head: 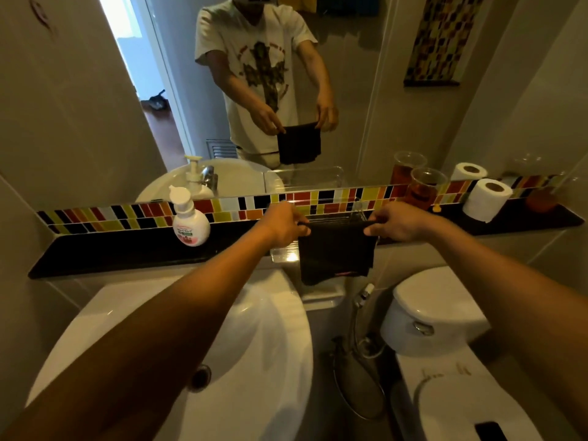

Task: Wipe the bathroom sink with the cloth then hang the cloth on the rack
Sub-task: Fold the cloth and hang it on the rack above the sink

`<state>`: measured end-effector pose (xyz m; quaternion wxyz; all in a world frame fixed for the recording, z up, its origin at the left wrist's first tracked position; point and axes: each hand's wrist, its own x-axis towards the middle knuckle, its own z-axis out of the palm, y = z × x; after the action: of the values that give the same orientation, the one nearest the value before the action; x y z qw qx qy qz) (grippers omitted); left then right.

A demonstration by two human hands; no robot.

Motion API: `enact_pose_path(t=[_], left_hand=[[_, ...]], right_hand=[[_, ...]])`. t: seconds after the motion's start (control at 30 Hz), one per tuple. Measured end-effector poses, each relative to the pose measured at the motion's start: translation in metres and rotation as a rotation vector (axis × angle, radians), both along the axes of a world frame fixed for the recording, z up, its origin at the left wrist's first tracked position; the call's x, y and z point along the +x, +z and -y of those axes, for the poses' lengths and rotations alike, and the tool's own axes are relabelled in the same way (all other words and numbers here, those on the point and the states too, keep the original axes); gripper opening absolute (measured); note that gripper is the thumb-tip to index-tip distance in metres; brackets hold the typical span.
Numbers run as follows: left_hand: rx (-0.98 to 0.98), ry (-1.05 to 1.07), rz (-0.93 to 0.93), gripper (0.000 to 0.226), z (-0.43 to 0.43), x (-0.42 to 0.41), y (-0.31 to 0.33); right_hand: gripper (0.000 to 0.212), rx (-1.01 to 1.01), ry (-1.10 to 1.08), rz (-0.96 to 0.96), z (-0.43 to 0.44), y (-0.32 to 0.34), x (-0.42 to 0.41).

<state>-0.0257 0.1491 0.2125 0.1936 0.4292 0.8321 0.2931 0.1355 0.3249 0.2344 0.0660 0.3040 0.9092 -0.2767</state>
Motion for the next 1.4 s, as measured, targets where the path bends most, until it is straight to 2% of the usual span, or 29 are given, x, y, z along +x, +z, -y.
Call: enact_pose_path(t=[0.17,0.37,0.6,0.77,0.87,0.93,1.03,1.13,1.2,1.3,1.4], left_hand=[[0.111,-0.030,-0.134,0.022,-0.009,-0.038,0.029],[0.172,-0.039,-0.079,0.009,-0.016,-0.080,0.034],[0.135,0.057,-0.034,0.012,-0.033,-0.110,0.007],[0.265,0.248,-0.036,0.015,-0.047,-0.129,-0.016],[0.321,0.259,-0.016,0.013,-0.047,-0.131,-0.033],[0.240,0.145,-0.081,0.012,-0.039,-0.126,-0.051],[-0.027,-0.111,-0.339,0.018,-0.025,-0.116,-0.087],[-0.219,-0.207,-0.508,0.024,-0.018,-0.108,-0.111],[-0.265,-0.230,-0.505,0.025,-0.019,-0.108,-0.117],[-0.324,-0.225,-0.418,0.042,-0.020,-0.107,-0.116],[-0.282,-0.185,-0.425,0.043,-0.019,-0.106,-0.111]], right_hand=[[0.016,-0.038,0.025,-0.063,-0.020,0.030,-0.029],[0.020,-0.061,0.067,-0.096,-0.042,0.038,-0.065],[0.010,-0.057,0.040,-0.126,-0.064,-0.007,-0.116],[0.014,0.054,-0.050,-0.355,-0.061,-0.029,-0.144],[0.014,0.071,-0.030,-0.407,-0.057,-0.044,-0.144],[0.017,0.046,0.006,-0.314,-0.053,-0.063,-0.134],[0.026,0.066,0.122,-0.075,-0.048,-0.102,-0.117],[0.028,0.011,0.196,0.087,-0.043,-0.126,-0.107],[0.024,-0.050,0.173,0.105,-0.042,-0.126,-0.105],[0.041,-0.140,0.087,0.069,-0.043,-0.118,-0.103],[0.043,-0.128,0.046,0.016,-0.042,-0.114,-0.101]])
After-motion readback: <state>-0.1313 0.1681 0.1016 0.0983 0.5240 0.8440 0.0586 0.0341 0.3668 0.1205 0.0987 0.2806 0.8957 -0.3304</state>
